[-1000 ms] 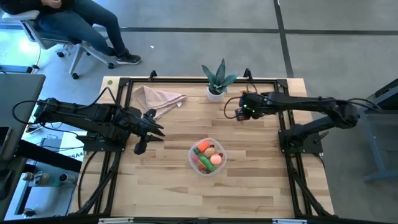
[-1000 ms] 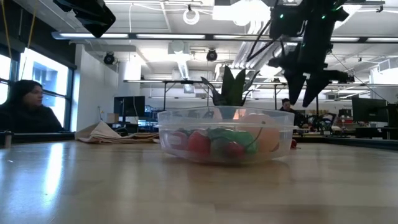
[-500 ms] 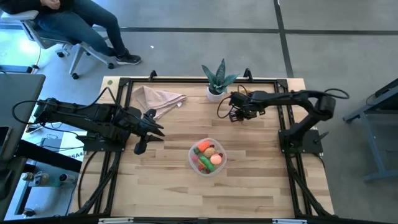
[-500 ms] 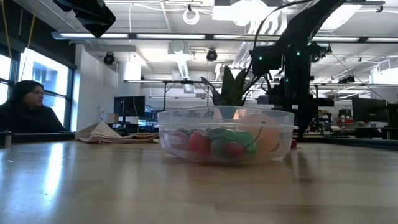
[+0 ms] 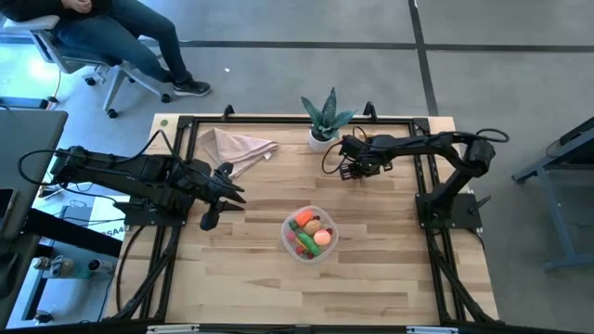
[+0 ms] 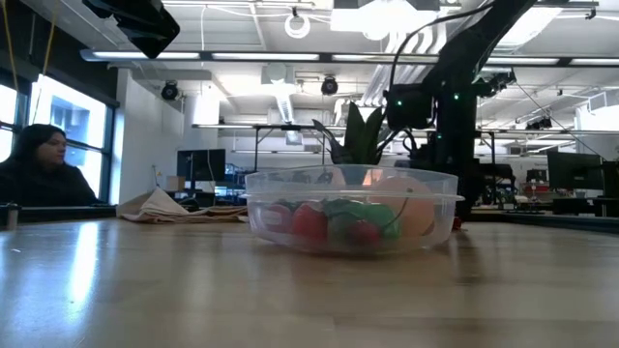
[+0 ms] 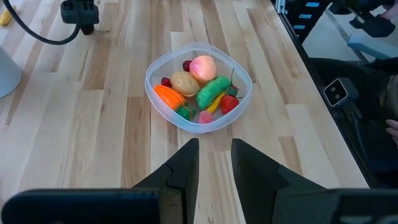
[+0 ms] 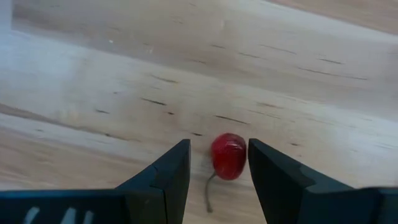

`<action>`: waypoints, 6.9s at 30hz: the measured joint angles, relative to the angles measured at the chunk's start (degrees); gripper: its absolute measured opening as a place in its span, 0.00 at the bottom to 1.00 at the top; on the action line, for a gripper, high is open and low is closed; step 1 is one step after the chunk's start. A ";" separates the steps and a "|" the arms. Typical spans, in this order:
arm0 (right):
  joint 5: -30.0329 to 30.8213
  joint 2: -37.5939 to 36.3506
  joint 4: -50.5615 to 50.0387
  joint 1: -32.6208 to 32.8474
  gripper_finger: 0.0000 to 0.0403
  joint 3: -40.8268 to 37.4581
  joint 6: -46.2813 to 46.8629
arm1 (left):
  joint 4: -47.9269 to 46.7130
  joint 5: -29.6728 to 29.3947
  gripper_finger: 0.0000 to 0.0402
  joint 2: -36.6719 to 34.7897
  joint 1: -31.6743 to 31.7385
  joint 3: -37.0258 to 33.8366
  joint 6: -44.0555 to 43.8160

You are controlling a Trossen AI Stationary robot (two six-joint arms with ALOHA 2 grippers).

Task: Pick and placing Produce into tupperware
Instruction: Put the cherry into the transparent container

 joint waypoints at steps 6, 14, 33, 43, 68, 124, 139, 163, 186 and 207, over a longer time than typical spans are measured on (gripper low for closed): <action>-0.15 0.00 -0.01 0.02 0.38 0.00 0.24 | 0.00 0.00 0.21 0.00 0.01 0.00 0.01; -0.13 0.00 -0.55 0.02 0.38 0.00 -0.20 | 0.00 0.00 0.21 0.01 0.01 0.00 0.01; 0.33 0.00 -0.53 0.02 0.38 -0.07 -1.29 | 0.00 0.00 0.21 0.00 0.00 0.00 0.01; 1.23 0.02 -0.52 0.07 0.38 -0.11 -2.80 | 0.00 0.01 0.21 0.00 0.00 0.00 0.01; 0.43 0.04 -1.17 0.09 0.38 -0.13 0.90 | 0.00 0.02 0.21 0.00 -0.01 0.00 0.00; -1.46 0.04 -0.92 0.09 0.27 -0.12 -0.15 | 0.00 0.00 0.21 0.00 0.00 0.00 0.00; -0.76 0.04 -0.44 0.11 0.27 -0.13 -1.29 | -0.01 0.00 0.21 0.00 -0.01 0.00 0.01; -0.77 0.04 0.11 0.09 0.19 -0.11 -2.94 | 0.00 0.00 0.21 0.02 0.00 0.00 0.01; -10.22 -8.29 0.56 7.19 0.19 -0.11 -11.03 | 0.00 0.00 0.21 0.02 0.01 0.00 0.00; -8.76 -16.58 29.96 32.25 0.19 0.02 -19.85 | 0.00 0.00 0.21 0.02 0.01 -0.02 0.02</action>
